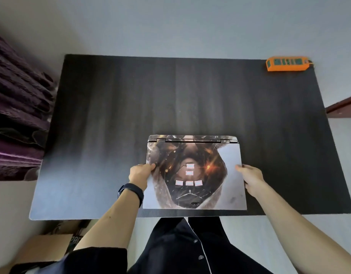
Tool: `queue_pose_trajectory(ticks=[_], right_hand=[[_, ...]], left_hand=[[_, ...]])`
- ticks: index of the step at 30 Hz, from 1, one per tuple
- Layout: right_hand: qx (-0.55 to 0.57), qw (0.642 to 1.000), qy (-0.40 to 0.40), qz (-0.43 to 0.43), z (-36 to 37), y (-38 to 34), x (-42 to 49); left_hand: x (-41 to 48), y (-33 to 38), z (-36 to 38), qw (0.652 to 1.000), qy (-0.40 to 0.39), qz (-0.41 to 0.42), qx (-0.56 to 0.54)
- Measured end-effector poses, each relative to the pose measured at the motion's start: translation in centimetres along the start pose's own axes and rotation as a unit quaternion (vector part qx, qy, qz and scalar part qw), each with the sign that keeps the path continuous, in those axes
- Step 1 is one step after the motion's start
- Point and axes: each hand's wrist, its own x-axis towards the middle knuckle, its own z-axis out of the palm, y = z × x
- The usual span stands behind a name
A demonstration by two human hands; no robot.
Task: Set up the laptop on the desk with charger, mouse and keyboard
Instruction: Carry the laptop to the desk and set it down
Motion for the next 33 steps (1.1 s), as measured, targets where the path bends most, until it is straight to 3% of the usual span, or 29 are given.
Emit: queue_pose_trajectory(ticks=[16, 21, 25, 28, 31, 33], right_hand=[[-0.017, 0.995, 0.072, -0.060, 4.1, -10.1, 6.2], [-0.047, 0.992, 0.055, -0.102, 3.8, -10.3, 7.3], [-0.139, 0.976, 0.021, -0.165, 2.7, -7.9, 5.9], [-0.198, 0.950, -0.028, -0.240, 2.0, -4.6, 3.5], [-0.332, 0.884, -0.073, -0.321, 1.3, -0.2, 2.1], [-0.380, 0.862, -0.079, -0.325, 1.1, 1.2, 2.1]], left_hand=[[2.3, 9.6, 4.1, 0.993, 0.080, 0.082, -0.019], [3.6, 10.5, 3.5, 0.991, 0.053, 0.119, 0.023], [1.9, 7.5, 2.5, 0.978, 0.005, 0.187, 0.089], [-0.4, 3.4, 2.2, 0.950, -0.019, 0.256, 0.176], [-0.9, 0.1, 1.9, 0.892, -0.051, 0.292, 0.342], [-0.4, -0.3, 1.8, 0.845, -0.021, 0.325, 0.424]])
